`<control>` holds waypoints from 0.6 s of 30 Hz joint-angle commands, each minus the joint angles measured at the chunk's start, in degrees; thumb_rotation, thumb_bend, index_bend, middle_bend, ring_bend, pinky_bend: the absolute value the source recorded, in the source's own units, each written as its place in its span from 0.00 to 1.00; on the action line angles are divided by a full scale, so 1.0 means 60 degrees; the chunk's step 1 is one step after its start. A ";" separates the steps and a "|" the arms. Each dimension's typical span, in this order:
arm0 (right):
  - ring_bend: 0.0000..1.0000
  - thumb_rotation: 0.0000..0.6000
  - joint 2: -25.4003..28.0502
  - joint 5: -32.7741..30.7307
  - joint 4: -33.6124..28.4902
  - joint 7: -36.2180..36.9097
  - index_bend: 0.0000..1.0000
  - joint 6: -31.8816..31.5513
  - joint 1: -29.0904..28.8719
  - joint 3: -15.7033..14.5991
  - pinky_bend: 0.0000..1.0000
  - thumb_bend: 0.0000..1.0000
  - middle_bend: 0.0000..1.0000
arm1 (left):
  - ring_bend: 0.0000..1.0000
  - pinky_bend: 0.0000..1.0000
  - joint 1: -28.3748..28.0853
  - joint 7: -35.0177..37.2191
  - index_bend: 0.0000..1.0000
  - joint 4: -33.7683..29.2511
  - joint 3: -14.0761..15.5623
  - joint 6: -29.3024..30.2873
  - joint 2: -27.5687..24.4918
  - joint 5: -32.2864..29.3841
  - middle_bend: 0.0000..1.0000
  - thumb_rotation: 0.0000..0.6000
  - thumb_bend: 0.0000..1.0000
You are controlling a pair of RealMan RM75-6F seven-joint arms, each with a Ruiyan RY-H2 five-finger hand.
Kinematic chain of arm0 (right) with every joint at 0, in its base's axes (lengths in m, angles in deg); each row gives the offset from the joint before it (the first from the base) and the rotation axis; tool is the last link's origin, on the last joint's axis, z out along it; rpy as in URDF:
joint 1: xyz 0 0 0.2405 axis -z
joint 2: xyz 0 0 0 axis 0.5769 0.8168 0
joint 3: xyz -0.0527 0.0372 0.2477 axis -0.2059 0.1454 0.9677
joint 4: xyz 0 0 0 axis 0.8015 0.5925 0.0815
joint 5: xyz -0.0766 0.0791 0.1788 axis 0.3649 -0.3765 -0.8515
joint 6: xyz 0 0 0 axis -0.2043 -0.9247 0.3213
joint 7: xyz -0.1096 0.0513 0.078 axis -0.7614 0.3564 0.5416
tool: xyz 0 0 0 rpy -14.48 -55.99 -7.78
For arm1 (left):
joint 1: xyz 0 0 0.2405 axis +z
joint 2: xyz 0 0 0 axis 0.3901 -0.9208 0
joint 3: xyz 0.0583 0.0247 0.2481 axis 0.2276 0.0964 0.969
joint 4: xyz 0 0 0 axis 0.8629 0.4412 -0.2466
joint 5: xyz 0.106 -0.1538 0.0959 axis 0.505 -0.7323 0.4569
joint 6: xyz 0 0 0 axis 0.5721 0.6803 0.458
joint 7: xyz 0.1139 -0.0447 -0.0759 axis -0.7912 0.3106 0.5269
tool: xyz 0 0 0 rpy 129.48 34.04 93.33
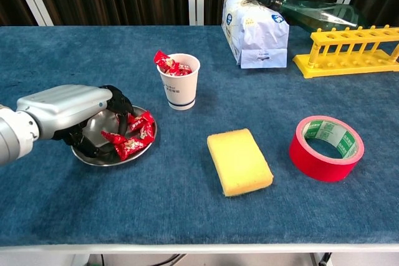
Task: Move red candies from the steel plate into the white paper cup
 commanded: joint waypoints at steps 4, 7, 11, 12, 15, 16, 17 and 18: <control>0.00 1.00 0.0000 0.0005 0.0002 0.0004 0.02 -0.0013 0.0006 -0.0001 0.00 0.24 0.05 | 0.02 0.10 0.0069 0.0113 0.52 -0.0012 0.0017 0.0034 -0.0052 0.0096 0.19 1.00 0.38; 0.00 1.00 -0.0002 0.0014 -0.0004 -0.0008 0.02 -0.0014 0.0007 -0.0007 0.00 0.24 0.05 | 0.02 0.10 0.0129 0.0278 0.54 0.0004 0.0017 0.0048 -0.0072 0.0187 0.20 1.00 0.39; 0.00 1.00 -0.0006 0.0014 -0.0007 -0.0020 0.02 -0.0015 0.0007 -0.0009 0.00 0.24 0.05 | 0.02 0.10 0.0223 0.0539 0.55 -0.0025 -0.0004 0.0086 -0.0173 0.0335 0.21 1.00 0.40; 0.00 1.00 -0.0006 0.0013 -0.0007 -0.0020 0.02 -0.0015 0.0007 -0.0008 0.00 0.24 0.05 | 0.02 0.10 0.0240 0.0582 0.56 -0.0068 -0.0018 0.0103 -0.0219 0.0367 0.21 1.00 0.40; 0.00 1.00 -0.0006 0.0012 -0.0012 -0.0020 0.02 -0.0026 0.0010 -0.0004 0.00 0.24 0.05 | 0.02 0.10 0.0279 0.0738 0.56 -0.0294 -0.0117 0.0188 -0.0425 0.0516 0.21 1.00 0.40; 0.00 1.00 -0.0006 0.0012 -0.0014 -0.0020 0.02 -0.0030 0.0013 -0.0004 0.00 0.24 0.05 | 0.02 0.10 0.0278 0.0759 0.56 -0.0381 -0.0161 0.0215 -0.0504 0.0551 0.21 1.00 0.40; 0.00 1.00 -0.0007 0.0014 -0.0017 -0.0024 0.02 -0.0034 0.0013 -0.0004 0.00 0.24 0.05 | 0.02 0.10 0.0270 0.0762 0.56 -0.0475 -0.0218 0.0243 -0.0586 0.0575 0.21 1.00 0.40; 0.00 1.00 -0.0007 0.0017 -0.0020 -0.0028 0.02 -0.0043 0.0016 -0.0004 0.00 0.24 0.05 | 0.02 0.10 0.0242 0.0736 0.56 -0.0606 -0.0311 0.0281 -0.0697 0.0593 0.21 1.00 0.40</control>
